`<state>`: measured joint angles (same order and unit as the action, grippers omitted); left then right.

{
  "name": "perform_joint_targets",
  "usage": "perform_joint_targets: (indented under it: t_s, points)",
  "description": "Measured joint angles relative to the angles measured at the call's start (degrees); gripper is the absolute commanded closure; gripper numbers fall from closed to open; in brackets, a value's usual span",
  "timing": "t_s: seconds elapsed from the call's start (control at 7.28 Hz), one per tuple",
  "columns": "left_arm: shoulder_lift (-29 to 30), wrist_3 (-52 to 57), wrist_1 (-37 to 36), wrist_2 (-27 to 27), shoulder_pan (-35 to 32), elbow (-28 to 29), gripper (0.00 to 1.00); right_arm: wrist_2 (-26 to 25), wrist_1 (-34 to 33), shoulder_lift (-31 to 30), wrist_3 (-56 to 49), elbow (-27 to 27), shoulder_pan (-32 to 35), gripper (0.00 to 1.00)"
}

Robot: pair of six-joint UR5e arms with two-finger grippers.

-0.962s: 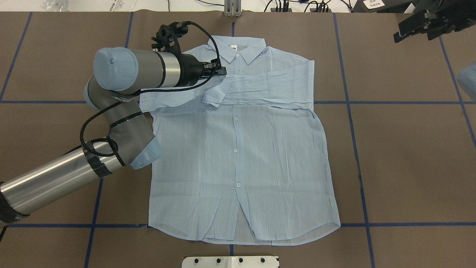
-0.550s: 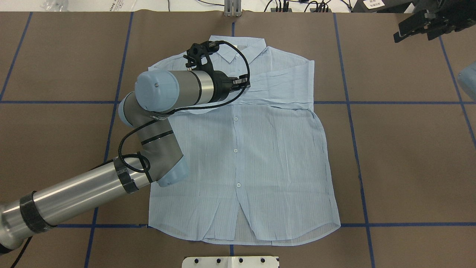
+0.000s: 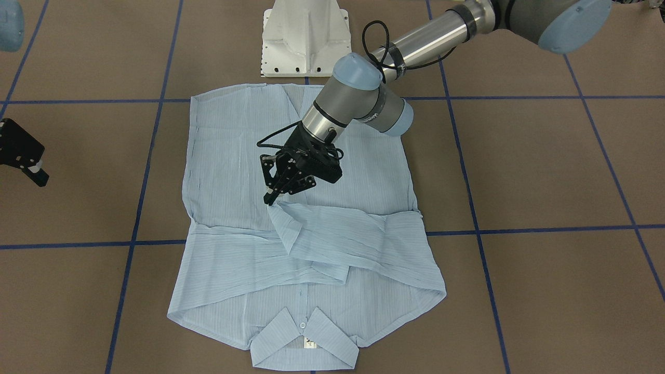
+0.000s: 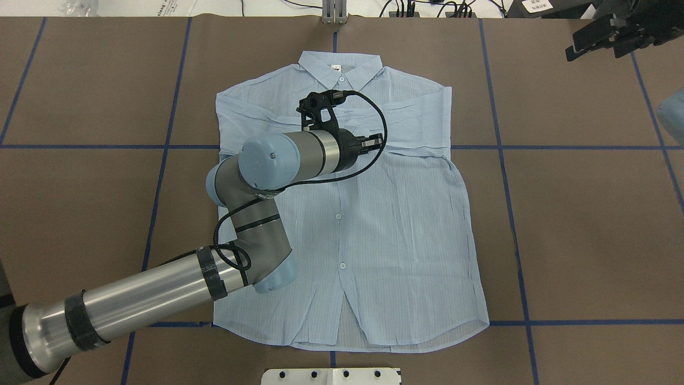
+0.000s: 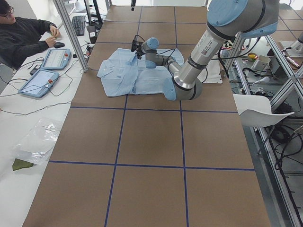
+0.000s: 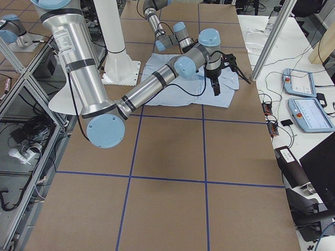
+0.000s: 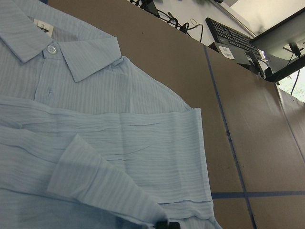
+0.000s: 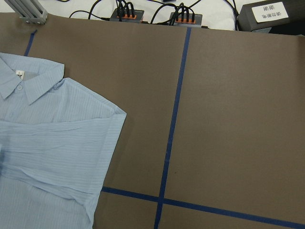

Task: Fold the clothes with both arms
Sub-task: 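Fold the held sleeve across the shirt front over the other sleeve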

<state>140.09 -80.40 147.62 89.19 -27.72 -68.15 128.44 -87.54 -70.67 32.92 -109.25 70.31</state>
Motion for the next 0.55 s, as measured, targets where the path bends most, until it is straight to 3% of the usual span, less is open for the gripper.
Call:
perform_joint_targets:
  t_s: [0.14,0.55]
  points:
    - [0.7,0.0,0.0,-1.4,1.4,1.5,0.01,0.0,0.0,0.0,0.0,0.0,0.0,0.01]
    - [2.2,0.1,0.0,-3.2,4.0,2.5,0.00,0.0,0.0,0.0,0.1,0.0,0.0,0.01]
